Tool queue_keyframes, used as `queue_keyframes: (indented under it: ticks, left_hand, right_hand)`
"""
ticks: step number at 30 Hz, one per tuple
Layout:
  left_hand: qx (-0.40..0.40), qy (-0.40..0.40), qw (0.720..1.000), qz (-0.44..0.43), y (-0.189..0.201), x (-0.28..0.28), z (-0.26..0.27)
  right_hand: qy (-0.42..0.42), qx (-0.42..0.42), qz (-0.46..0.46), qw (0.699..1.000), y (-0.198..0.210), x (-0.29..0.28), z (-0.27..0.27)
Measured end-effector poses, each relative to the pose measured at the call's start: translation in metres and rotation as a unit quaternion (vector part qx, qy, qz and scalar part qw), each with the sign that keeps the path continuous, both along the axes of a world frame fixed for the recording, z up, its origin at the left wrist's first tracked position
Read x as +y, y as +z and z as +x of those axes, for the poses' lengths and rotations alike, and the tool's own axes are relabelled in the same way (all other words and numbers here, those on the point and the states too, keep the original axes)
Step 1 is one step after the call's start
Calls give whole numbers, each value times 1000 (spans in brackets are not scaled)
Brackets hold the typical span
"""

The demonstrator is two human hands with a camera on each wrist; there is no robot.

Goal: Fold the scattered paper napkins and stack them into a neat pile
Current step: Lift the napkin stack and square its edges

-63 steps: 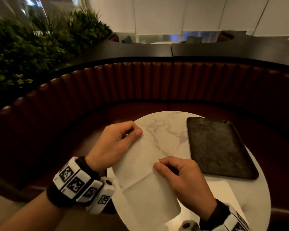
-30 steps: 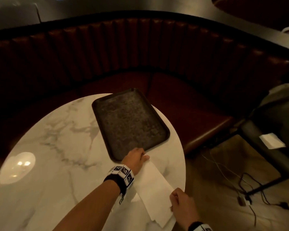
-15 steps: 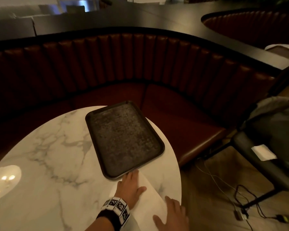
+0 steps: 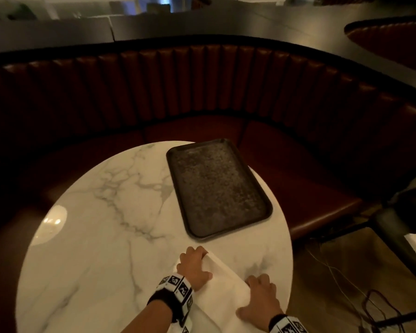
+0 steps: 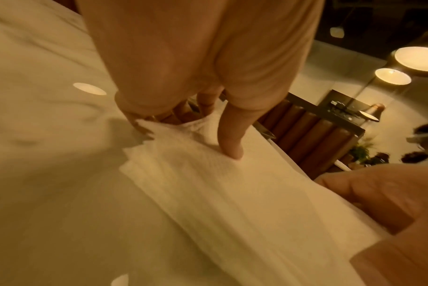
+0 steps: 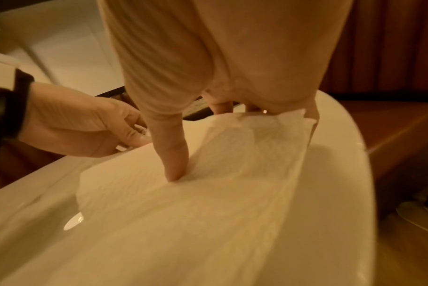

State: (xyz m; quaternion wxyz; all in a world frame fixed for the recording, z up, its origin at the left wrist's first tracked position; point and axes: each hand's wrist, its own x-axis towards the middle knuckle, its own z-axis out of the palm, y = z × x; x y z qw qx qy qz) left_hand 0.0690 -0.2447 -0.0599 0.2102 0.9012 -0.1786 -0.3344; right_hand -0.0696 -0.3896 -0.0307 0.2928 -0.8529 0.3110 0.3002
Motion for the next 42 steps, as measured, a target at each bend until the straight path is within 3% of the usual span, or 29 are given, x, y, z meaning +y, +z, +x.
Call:
queue_keyframes:
  ticks: [5, 11, 18, 22, 24, 26, 29, 32, 35, 39, 42]
  left_hand:
    - [27, 69, 993, -95, 2, 76, -1]
    - [75, 198, 954, -213, 16, 180, -23]
    - [74, 262, 903, -332, 31, 245, -45]
    - [-17, 295, 876, -382, 48, 246, -50]
    - [-35, 305, 859, -410, 54, 241, -53]
    - [-28, 307, 847, -434, 52, 238, -58]
    - [-15, 302, 842, -446, 41, 235, -65]
    - [10, 325, 829, -455, 29, 231, -69]
    - [4, 339, 822, -458, 25, 230, -67]
    - [-22, 331, 813, -478, 29, 227, -63]
    - [-15, 309, 840, -445, 18, 224, -63]
  right_hand:
    - [120, -8, -7, 993, -3, 37, 23]
    - [270, -63, 2, 961, 9, 97, 57]
    - [429, -225, -30, 874, 43, 148, 75]
    - [451, -324, -51, 830, 68, 152, 73]
    - [440, -356, -55, 823, 73, 144, 68]
    - [426, -345, -54, 835, 76, 133, 60]
    - [353, -280, -12, 893, 63, 111, 46]
    - [203, -279, 96, 934, 44, 103, 35]
    - [60, -317, 180, 929, 38, 108, 29]
    - [-21, -384, 247, 889, 45, 112, 20]
    - [-50, -372, 256, 891, 20, 112, 19]
